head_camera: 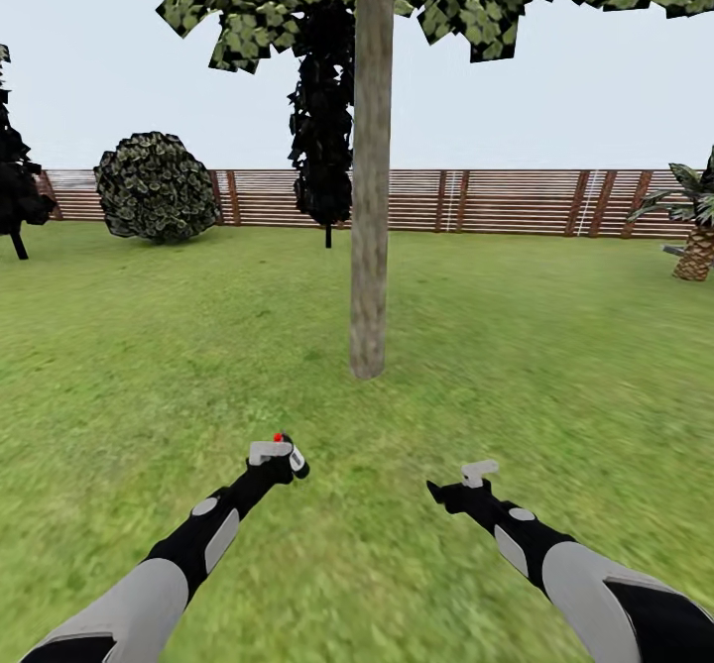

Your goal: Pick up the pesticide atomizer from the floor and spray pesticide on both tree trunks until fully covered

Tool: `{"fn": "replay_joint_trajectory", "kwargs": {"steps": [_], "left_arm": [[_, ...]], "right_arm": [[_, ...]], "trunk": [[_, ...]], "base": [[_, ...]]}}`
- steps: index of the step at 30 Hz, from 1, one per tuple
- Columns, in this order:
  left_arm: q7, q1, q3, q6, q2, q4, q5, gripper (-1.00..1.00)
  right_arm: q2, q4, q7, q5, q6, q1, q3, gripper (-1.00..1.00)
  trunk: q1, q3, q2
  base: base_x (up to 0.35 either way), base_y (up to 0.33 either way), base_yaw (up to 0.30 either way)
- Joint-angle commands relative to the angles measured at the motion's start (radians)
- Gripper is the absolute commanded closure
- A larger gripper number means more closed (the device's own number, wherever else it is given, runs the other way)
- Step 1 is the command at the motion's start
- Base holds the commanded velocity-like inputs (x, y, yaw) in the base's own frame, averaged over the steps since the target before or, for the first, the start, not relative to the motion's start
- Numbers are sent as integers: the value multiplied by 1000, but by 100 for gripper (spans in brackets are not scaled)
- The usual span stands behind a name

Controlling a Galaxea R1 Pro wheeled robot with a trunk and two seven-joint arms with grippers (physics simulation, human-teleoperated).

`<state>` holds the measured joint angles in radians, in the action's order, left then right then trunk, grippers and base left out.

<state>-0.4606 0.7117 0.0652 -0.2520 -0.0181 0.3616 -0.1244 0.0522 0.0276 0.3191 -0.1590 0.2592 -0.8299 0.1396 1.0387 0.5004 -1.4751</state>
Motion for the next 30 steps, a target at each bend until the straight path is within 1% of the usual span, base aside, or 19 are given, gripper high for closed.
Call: {"fn": "replay_joint_trajectory", "kwargs": {"steps": [1, 8, 9, 10, 11, 13, 14, 15, 16, 19, 21, 22, 23, 25, 26, 28, 29, 30], "left_arm": [[1, 0, 0, -3, 0, 0, 0, 100], [3, 0, 2, -5, 4, 1, 0, 100], [5, 0, 4, -5, 4, 4, -2, 100], [5, 0, 4, -6, 4, 4, -3, 100], [4, 0, 4, -18, 2, 5, -3, 100], [4, 0, 4, -30, 1, 5, -3, 100], [3, 0, 4, -45, 3, 6, -3, 100], [3, 0, 5, -49, 4, 7, -3, 100], [-2, 0, 5, -52, 11, 6, -5, 100], [-15, 0, 1, -41, 13, 6, -5, 100], [-22, 0, -3, 11, 13, 9, -3, 100], [-24, 0, -4, 74, 14, 19, -3, 100], [-25, 0, -5, 148, 18, 43, -2, 100], [-26, 0, -6, 216, 28, 77, -1, 100], [-32, 0, -7, 269, 41, 109, 0, 100], [-52, 0, -10, 303, 50, 132, 2, 100], [-98, 0, -16, 323, 56, 147, 16, 100], [-130, 0, -21, 328, 59, 152, 29, 100]], "right_arm": [[0, 0, 0, 0, 0, 0, 0, -100], [1, 0, 0, 1, 0, 0, 0, -100], [7, 3, -2, 3, 1, 0, 2, -100], [9, 4, -7, 3, 1, 0, 3, -100], [12, 6, -28, 5, 18, 0, 3, -100], [12, 6, -48, 6, 34, 0, 3, -100], [12, 4, -117, 7, 55, 0, 3, -100], [12, 4, -167, 7, 59, 0, 4, -100], [12, 3, -253, 8, 64, 0, 4, -100], [12, 2, -266, 8, 61, 0, 3, -100], [13, 3, -247, 7, 37, 0, 2, -100], [20, 5, -218, 8, -9, 0, 3, -100], [40, 12, -184, 9, -71, 0, 3, -100], [59, 32, -156, 9, -133, 0, 4, -100], [74, 64, -128, 10, -184, -1, 4, -100], [83, 99, -87, 10, -219, -1, 4, -100], [89, 129, -19, 9, -243, -1, 4, -100], [91, 141, 25, 9, -251, -1, 4, -100]], "trunk": [[0, 0, 0], [0, 0, 0], [0, 0, 0], [0, 0, 0], [0, 0, 0], [0, 0, 0], [0, 0, 0], [0, 0, 0], [0, 0, 0], [0, 0, 0], [0, 0, 0], [0, 0, 0], [0, 0, 0], [0, 0, 0], [0, 0, 0], [0, 0, 0], [0, 0, 0], [0, 0, 0]], "base": [[5, -2, 0], [1, 0, 0], [0, 0, 0], [0, 0, 0], [0, 0, 0], [0, 0, 0], [0, 0, 0], [0, 0, 0], [0, 0, 0], [0, 0, 0], [0, 0, 0], [0, 0, 0], [0, 0, 0], [0, 0, 0], [0, 0, 0], [0, 0, 0], [0, 0, 0], [0, 0, 0]]}}
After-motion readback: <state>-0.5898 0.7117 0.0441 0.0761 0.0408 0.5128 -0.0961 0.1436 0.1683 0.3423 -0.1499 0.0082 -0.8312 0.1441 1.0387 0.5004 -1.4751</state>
